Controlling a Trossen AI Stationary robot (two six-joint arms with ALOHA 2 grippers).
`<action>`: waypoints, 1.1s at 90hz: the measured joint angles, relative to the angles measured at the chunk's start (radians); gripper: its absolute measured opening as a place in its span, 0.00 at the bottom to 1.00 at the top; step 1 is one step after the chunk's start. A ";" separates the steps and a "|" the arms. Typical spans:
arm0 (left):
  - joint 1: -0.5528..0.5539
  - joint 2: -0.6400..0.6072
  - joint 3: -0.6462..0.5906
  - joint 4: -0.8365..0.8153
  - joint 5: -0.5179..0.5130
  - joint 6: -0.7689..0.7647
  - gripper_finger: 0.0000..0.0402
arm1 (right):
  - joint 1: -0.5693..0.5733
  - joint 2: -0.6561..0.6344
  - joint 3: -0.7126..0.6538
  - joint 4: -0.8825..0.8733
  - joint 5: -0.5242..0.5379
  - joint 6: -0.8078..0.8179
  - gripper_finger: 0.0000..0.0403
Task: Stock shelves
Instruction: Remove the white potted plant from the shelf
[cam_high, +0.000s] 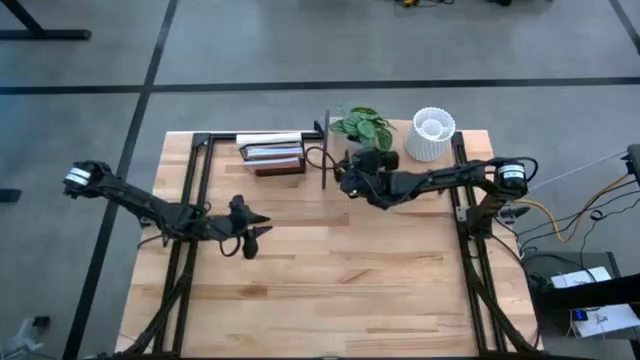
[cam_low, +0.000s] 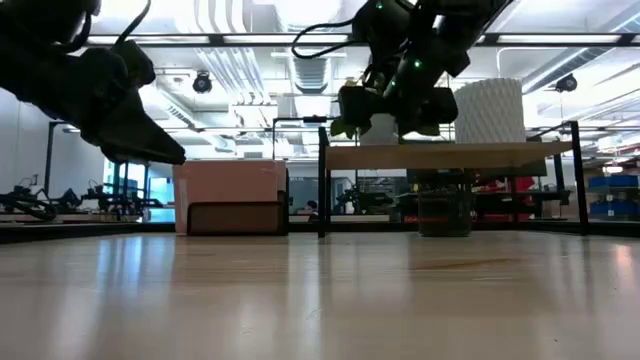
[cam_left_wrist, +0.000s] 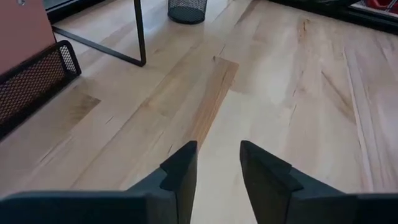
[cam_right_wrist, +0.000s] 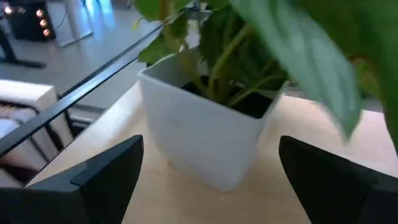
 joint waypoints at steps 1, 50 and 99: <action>0.000 0.002 0.000 0.002 0.000 0.000 0.26 | -0.001 0.000 0.000 0.000 0.001 0.001 0.88; 0.000 0.090 0.000 0.064 0.000 0.004 0.31 | -0.001 0.032 0.000 0.085 0.043 0.012 0.88; 0.000 0.098 0.000 0.072 0.001 0.004 0.30 | 0.025 0.127 0.000 0.152 0.173 0.036 0.88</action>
